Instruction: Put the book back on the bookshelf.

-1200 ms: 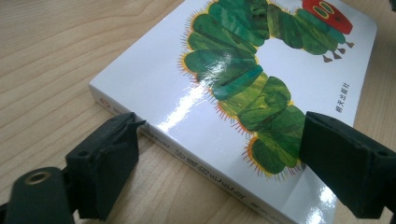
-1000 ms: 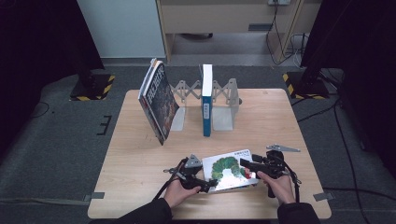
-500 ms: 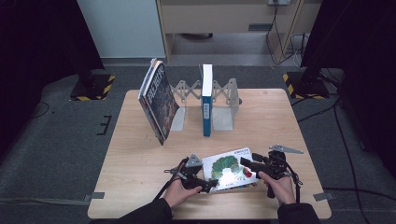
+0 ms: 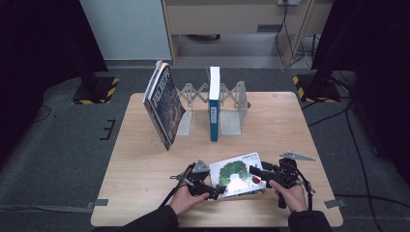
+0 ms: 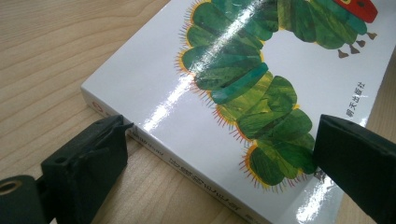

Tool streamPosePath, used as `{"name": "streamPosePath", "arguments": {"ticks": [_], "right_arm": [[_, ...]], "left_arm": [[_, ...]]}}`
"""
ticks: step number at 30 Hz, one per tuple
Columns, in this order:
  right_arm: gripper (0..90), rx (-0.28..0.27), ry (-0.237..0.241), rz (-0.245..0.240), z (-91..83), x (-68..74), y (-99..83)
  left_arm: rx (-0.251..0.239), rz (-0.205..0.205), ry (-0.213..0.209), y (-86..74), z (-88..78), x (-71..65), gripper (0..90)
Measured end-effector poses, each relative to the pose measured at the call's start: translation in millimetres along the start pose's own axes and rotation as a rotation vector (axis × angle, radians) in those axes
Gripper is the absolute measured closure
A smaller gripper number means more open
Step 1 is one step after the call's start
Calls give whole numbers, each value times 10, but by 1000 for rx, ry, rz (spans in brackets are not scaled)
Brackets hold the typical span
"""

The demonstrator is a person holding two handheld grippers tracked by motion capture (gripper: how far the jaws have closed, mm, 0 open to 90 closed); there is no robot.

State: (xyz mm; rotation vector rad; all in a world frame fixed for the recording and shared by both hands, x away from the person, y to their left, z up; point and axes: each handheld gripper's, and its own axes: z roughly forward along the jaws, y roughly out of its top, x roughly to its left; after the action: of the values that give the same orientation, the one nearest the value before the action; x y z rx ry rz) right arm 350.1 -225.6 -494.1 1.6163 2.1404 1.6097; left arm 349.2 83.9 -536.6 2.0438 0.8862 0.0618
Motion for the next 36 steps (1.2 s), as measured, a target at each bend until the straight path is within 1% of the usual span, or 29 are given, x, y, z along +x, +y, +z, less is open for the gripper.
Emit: {"name": "streamPosePath", "arguments": {"ticks": [3,6,7,10,11,12,13,14,15,18,20,21,24,28,31,32,33,35,36], "right_arm": [[250,18,-7,-5,6,-12,-10],[245,53,-21,-9,20,-20,-28],[240,61,-23,-11,22,-23,-34],[244,73,-10,-3,7,-27,-46],[276,79,-1,3,0,-29,-50],[278,87,16,10,-2,-28,-52],[274,85,23,7,5,-26,-55],[275,94,21,5,13,-6,-58],[270,96,16,-8,20,1,-58],[275,106,10,-23,56,-6,-50],[289,113,13,-9,93,-17,-45],[287,119,14,-11,119,-15,-42],[292,150,13,-31,195,-19,-39],[349,194,3,-32,279,-71,-25],[362,199,1,-31,293,-80,-24],[384,202,0,-37,295,-80,-25],[416,207,6,-36,298,-81,-25],[430,224,23,-36,321,-74,-32],[419,240,22,-42,337,-61,-38]], "left_arm": [[2,5,4,1,3,-6,21],[9,13,8,2,2,-9,20],[5,9,8,1,6,-13,19],[9,12,6,2,2,-7,16],[5,6,5,2,3,-8,15],[4,4,3,1,3,-6,13],[2,2,1,1,3,-4,13],[1,2,1,0,3,-4,13],[1,1,1,0,3,-4,12],[1,0,1,0,2,-3,13],[0,-1,0,0,2,-2,13],[0,-2,-1,0,2,-1,13],[0,-2,-3,0,2,0,13],[0,-2,-1,0,3,-3,16],[4,-1,-5,1,-2,4,15],[3,-3,-6,1,-2,6,15],[3,-4,-7,0,-3,7,15],[2,-4,-7,0,-3,7,15],[3,-2,-4,1,-2,5,15]]}}
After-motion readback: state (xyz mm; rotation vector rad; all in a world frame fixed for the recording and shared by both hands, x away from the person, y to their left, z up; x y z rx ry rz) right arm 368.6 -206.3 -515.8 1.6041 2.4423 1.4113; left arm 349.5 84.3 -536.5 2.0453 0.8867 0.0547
